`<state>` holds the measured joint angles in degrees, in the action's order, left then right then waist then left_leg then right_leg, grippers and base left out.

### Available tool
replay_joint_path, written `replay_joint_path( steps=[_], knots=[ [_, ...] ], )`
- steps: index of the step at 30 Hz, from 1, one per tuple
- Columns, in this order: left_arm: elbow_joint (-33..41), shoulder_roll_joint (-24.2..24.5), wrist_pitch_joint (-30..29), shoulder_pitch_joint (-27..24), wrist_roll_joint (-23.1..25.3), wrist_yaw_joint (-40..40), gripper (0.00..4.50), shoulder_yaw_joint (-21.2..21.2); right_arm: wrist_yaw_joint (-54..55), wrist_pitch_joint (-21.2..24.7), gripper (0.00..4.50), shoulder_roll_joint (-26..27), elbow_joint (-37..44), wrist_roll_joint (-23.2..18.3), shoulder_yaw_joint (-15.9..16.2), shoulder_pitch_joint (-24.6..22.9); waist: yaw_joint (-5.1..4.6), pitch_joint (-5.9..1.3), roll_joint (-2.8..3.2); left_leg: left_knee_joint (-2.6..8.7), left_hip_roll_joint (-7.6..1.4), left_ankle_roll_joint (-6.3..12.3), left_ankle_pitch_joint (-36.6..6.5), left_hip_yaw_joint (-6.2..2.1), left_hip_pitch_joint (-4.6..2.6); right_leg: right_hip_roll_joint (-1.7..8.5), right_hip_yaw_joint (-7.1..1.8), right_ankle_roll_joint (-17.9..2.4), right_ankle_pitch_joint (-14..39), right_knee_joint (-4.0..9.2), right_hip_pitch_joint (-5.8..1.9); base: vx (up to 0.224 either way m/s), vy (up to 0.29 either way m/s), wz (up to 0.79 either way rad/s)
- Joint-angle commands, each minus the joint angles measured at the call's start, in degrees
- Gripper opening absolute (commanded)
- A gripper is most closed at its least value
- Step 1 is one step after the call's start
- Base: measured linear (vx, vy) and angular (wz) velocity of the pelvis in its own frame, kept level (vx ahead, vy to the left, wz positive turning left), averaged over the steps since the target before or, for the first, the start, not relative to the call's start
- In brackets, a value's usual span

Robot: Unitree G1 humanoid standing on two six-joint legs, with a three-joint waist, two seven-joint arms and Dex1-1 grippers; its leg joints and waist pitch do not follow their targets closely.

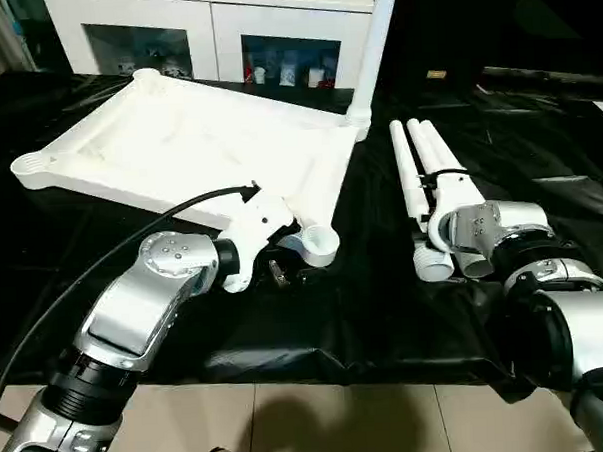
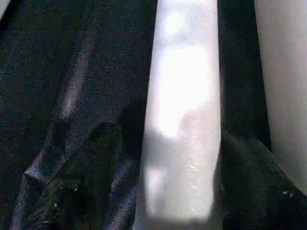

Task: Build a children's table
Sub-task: Pick table leg

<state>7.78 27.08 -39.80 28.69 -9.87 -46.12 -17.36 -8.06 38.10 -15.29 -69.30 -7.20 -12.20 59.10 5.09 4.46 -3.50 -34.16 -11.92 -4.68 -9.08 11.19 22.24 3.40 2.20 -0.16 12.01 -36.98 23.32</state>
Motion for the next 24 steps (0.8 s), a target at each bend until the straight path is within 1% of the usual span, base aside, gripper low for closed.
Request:
replay_joint_path(
  steps=[1, 2, 4, 5, 6, 9, 11, 14, 16, 20, 23, 24],
  knots=[
    [1.7, 0.5, -0.6, -0.6, 0.0, -0.6, 4.50, -0.6, 0.1, -0.3, 2.93, -0.3, -1.3, -0.7, -0.7, 0.7, -0.01, -3.86, 0.11, 3.73, -0.98, -2.87, -10.0, -0.40, -1.31, 3.67, -2.16, -9.9, 6.5, 4.07, -2.37, 0.000, 0.000, 0.00],
    [1.7, 0.5, -0.6, -0.6, 0.0, -0.6, 4.50, -0.6, 0.1, -0.3, 2.93, -0.3, -1.3, -0.7, -0.7, 0.7, 0.02, -3.88, 0.08, 3.72, -0.96, -2.87, -9.9, -0.41, -1.24, 3.69, -2.17, -9.9, 6.3, 4.04, -2.42, 0.000, 0.000, 0.00],
    [1.9, 0.7, -0.6, -0.7, -0.1, -0.7, 4.50, -0.7, 0.1, -0.6, 2.67, -0.3, -1.6, -0.9, -1.0, 0.7, 0.05, -3.99, 0.16, 3.69, -1.00, -2.91, -9.6, -0.40, -1.29, 3.71, -2.15, -10.0, 5.8, 3.98, -2.42, 0.000, 0.000, 0.00],
    [1.9, 0.7, -0.6, -0.8, -0.1, -0.7, 4.50, -0.8, 0.2, -0.8, 2.67, -0.3, -1.8, -0.9, -1.3, 0.6, 0.03, -3.95, 0.09, 3.70, -0.96, -2.85, -9.6, -0.38, -1.24, 3.64, -2.16, -10.0, 5.7, 3.98, -2.42, 0.000, 0.000, 0.00],
    [1.9, 0.8, -0.5, -0.8, -0.1, -0.7, 4.50, -0.8, 0.3, -0.8, 2.47, -0.3, -1.8, -1.0, -1.4, 0.6, 0.04, -3.98, 0.20, 3.69, -0.97, -2.87, -9.8, -0.38, -1.30, 3.66, -2.16, -10.1, 6.0, 4.01, -2.38, 0.000, 0.000, 0.00],
    [1.9, 0.8, -0.4, -0.7, -0.2, -1.0, 4.50, -0.9, 0.6, -0.9, 2.38, -0.4, -2.0, -1.3, -1.9, 0.5, 0.05, -4.10, 0.22, 3.66, -0.97, -2.98, -9.7, -0.38, -1.28, 3.64, -2.15, -10.2, 5.6, 3.95, -2.44, 0.000, 0.000, 0.00],
    [2.0, 0.8, -0.3, -0.7, -0.3, -1.2, 4.50, -1.0, 0.9, -1.0, 2.08, -0.5, -2.1, -1.6, -2.4, 0.3, 0.08, -4.16, 0.20, 3.64, -0.96, -2.96, -9.6, -0.37, -1.27, 3.65, -2.16, -10.2, 5.2, 3.91, -2.50, 0.000, 0.000, 0.00],
    [2.3, 0.8, -0.2, -0.8, -0.8, -1.5, 4.50, -0.8, 2.1, -1.6, 1.98, -0.6, -2.3, -2.5, -3.9, -0.4, 0.18, -4.38, 0.13, 3.56, -0.95, -2.99, -9.1, -0.34, -1.25, 3.68, -2.15, -10.4, 4.6, 3.78, -2.61, 0.000, 0.000, 0.00],
    [2.2, 0.8, 0.1, -1.0, -0.8, -1.5, 4.50, -0.6, 3.3, -2.9, 1.88, -0.9, -1.7, -3.5, -5.2, -1.3, 0.17, -4.49, 0.09, 3.51, -0.93, -2.91, -8.7, -0.30, -1.23, 3.65, -2.12, -10.4, 4.0, 3.72, -2.65, 0.000, 0.000, 0.00],
    [2.0, -0.1, 0.8, -1.2, -1.0, -0.6, 4.50, 0.5, 3.6, -4.7, 1.86, -1.1, 0.3, -5.0, -6.7, -2.0, 0.20, -4.66, 0.09, 3.44, -0.93, -2.87, -8.7, -0.27, -1.24, 3.61, -2.08, -10.4, 3.4, 3.69, -2.72, 0.000, 0.000, 0.00],
    [1.3, -2.2, 1.6, -0.7, -1.8, 1.4, 4.50, 2.6, 2.0, -5.2, 1.85, -0.9, 4.4, -5.9, -7.2, -3.0, 0.20, -4.75, 0.00, 3.37, -0.89, -2.62, -8.1, -0.25, -1.12, 3.56, -2.11, -10.5, 2.3, 3.62, -2.91, 0.000, 0.000, 0.00],
    [0.7, -3.3, 1.6, -0.2, -2.2, 2.5, 4.50, 3.7, 1.2, -5.9, 1.85, -0.6, 7.5, -6.3, -7.4, -3.9, 0.36, -4.81, -0.02, 3.28, -0.83, -2.10, -7.0, -0.21, -1.08, 3.50, -2.14, -10.6, 0.2, 3.48, -3.02, 0.000, 0.000, 0.00]
  ],
)
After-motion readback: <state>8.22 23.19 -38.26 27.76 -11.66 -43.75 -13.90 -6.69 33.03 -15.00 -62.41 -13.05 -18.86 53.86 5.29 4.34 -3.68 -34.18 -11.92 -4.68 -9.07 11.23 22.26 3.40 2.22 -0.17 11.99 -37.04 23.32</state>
